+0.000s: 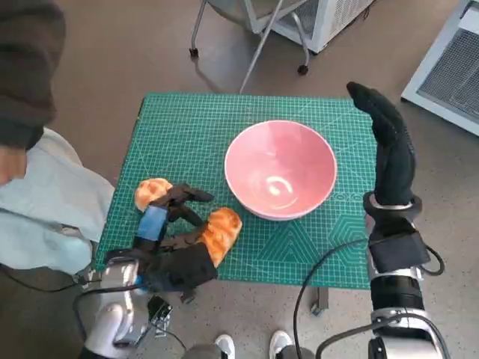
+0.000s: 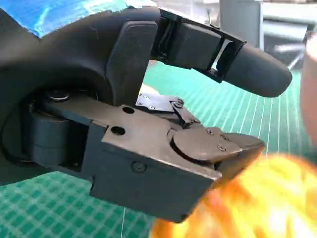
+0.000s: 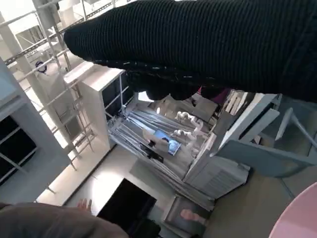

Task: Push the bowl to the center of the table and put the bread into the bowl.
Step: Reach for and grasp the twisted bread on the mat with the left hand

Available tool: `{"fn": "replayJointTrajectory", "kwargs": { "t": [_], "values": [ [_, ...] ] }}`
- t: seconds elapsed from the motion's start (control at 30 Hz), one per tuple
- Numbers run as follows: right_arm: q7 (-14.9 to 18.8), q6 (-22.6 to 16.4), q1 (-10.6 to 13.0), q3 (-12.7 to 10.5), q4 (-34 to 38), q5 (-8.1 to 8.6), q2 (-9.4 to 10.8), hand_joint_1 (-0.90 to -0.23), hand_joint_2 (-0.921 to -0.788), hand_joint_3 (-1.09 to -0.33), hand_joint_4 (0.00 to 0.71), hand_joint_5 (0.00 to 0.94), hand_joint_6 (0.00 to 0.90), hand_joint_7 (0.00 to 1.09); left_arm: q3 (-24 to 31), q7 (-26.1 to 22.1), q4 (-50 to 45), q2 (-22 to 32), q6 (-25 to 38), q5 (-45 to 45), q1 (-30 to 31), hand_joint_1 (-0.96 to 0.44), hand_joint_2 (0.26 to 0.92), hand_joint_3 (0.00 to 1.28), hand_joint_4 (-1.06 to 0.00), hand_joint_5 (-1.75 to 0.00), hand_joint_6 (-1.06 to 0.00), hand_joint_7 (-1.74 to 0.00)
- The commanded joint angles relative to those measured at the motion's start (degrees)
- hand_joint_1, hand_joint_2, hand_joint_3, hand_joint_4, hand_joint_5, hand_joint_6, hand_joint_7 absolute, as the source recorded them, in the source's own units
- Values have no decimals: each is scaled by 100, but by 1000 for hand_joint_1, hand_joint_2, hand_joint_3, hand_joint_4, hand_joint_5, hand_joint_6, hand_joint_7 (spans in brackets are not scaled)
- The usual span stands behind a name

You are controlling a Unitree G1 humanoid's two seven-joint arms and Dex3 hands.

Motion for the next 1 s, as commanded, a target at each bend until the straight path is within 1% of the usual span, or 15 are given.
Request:
{"fn": "replayJointTrajectory", "kwargs": {
  "t": [0.03, 0.1, 0.23, 0.37, 0.47, 0.67, 0.77, 0.9, 0.93, 0.97, 1.0],
  "values": [
    [37, 102, 138, 9, 6, -54, 5, -590, -921, -762, 341, 6, 78, 777, 323, 117, -655, 85, -211, -393, 177, 4, 731, 330, -801, -1221, -736, -939],
    [31, 114, 145, 9, -10, -67, 1, -589, -921, -763, 343, 7, 78, 781, 436, 153, -876, 108, -288, -516, 217, 3, 787, 210, -833, -1144, -740, -943],
    [13, 123, 155, 11, -17, -90, -4, -584, -921, -765, 344, 7, 77, 787, 611, 162, -1263, 142, -412, -677, 282, 2, 818, 140, -850, -1088, -745, -957],
    [-8, 137, 160, 10, -17, -118, -8, -581, -921, -766, 344, 6, 77, 790, 769, 162, -1608, 185, -502, -757, 284, 2, 824, 127, -851, -1077, -749, -960],
    [-2, 153, 158, 6, -14, -110, -6, -587, -921, -766, 344, 6, 76, 793, 884, 147, -1814, 238, -566, -750, 236, 3, 823, 114, -864, -1057, -769, -942],
    [-11, 181, 161, 9, -35, -121, 3, -603, -921, -769, 344, 6, 75, 797, 1097, 102, -2146, 389, -710, -728, 128, 3, 813, 116, -859, -1113, -834, -816],
    [-6, 195, 174, 9, -63, -115, 5, -608, -921, -770, 345, 6, 75, 798, 1194, 55, -2292, 468, -779, -757, 79, 3, 809, 119, -856, -1125, -850, -788],
    [-7, 213, 197, 16, -107, -121, 15, -609, -921, -770, 345, 6, 74, 800, 1355, -158, -2448, 661, -970, -991, 16, 3, 806, 119, -860, -1108, -855, -797],
    [-16, 220, 205, 18, -127, -135, 17, -609, -921, -770, 345, 6, 74, 800, 1425, -309, -2458, 803, -1125, -1232, 29, 3, 805, 119, -857, -1104, -857, -801],
    [-24, 227, 213, 20, -144, -146, 20, -609, -921, -770, 345, 6, 74, 801, 1480, -419, -2463, 904, -1241, -1411, 42, 3, 816, 114, -830, -1110, -842, -844],
    [-24, 235, 220, 21, -160, -148, 21, -608, -921, -770, 345, 6, 74, 802, 1600, -744, -2381, 1177, -1545, -1916, 60, 3, 820, 112, -820, -1112, -836, -859]
  ]
}}
